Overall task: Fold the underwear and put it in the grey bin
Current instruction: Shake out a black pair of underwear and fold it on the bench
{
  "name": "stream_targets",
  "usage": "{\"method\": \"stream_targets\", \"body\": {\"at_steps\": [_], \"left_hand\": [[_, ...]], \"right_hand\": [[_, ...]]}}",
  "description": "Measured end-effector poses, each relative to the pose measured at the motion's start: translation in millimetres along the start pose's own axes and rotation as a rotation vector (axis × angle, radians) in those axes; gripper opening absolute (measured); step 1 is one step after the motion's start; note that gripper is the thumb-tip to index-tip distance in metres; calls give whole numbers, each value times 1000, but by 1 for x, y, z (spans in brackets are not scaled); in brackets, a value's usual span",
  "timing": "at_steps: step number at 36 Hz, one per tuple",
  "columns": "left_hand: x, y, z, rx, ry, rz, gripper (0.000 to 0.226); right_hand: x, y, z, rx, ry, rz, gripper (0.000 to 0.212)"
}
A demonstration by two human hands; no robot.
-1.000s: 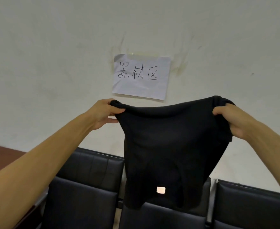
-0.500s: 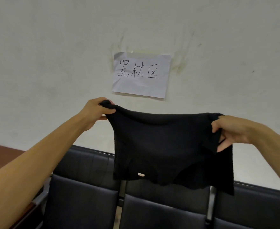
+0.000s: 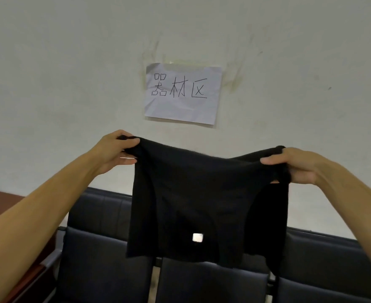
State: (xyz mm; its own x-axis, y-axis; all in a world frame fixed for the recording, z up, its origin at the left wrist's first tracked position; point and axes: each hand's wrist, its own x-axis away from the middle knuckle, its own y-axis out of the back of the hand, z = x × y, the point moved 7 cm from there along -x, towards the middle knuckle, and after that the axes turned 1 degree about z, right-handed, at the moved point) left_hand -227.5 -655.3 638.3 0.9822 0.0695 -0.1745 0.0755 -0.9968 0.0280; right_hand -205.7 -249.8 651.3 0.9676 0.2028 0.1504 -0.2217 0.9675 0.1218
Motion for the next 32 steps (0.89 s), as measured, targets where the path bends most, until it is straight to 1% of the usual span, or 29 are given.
{"method": "stream_targets", "body": {"at_steps": [1,2,3,5,7,8,10,11,12,15,16,20,24,26,27,30,32], "left_hand": [[-1,1,0,10,6,1,8],[-1,1,0,36,16,12,12],[-2,0,1,79,31,28,16],[-3,-2,3,210,81,47,23],[-4,0,6,361,132,24,24],[-4,3,7,424,154,5,20],[-4,7,9,512,190,-32,11],[-4,9,11,535,195,-50,9],[-4,10,12,543,190,-65,8],[-5,13,14,517,142,-84,10],[-5,14,13,498,124,-82,11],[-7,17,11,465,70,-75,13],[-7,16,6,449,28,-64,14],[-7,14,4,445,16,-60,14],[-6,14,4,447,10,-63,14],[-7,13,1,446,-4,-69,15],[-8,13,-1,447,-11,-76,16]], "right_hand": [[0,1,-1,16,-3,25,75],[0,3,-2,36,-6,41,80],[0,4,-3,58,-11,44,75],[0,7,-3,81,-13,22,55],[2,9,-3,89,-22,-3,52],[2,10,-3,87,-26,-13,56],[2,11,-3,61,-28,-23,77],[2,12,-4,53,-30,-47,85],[2,15,-5,47,-28,-84,82],[-1,23,-6,20,-9,-214,42],[-3,27,-7,22,-2,-250,35],[-4,32,-11,46,7,-296,22],[1,29,-12,-2,8,-215,22],[4,31,-13,-25,11,-201,19],[5,32,-14,-28,7,-217,20],[7,43,-20,39,-23,-346,29],[12,47,-21,153,-48,-401,43]]}}
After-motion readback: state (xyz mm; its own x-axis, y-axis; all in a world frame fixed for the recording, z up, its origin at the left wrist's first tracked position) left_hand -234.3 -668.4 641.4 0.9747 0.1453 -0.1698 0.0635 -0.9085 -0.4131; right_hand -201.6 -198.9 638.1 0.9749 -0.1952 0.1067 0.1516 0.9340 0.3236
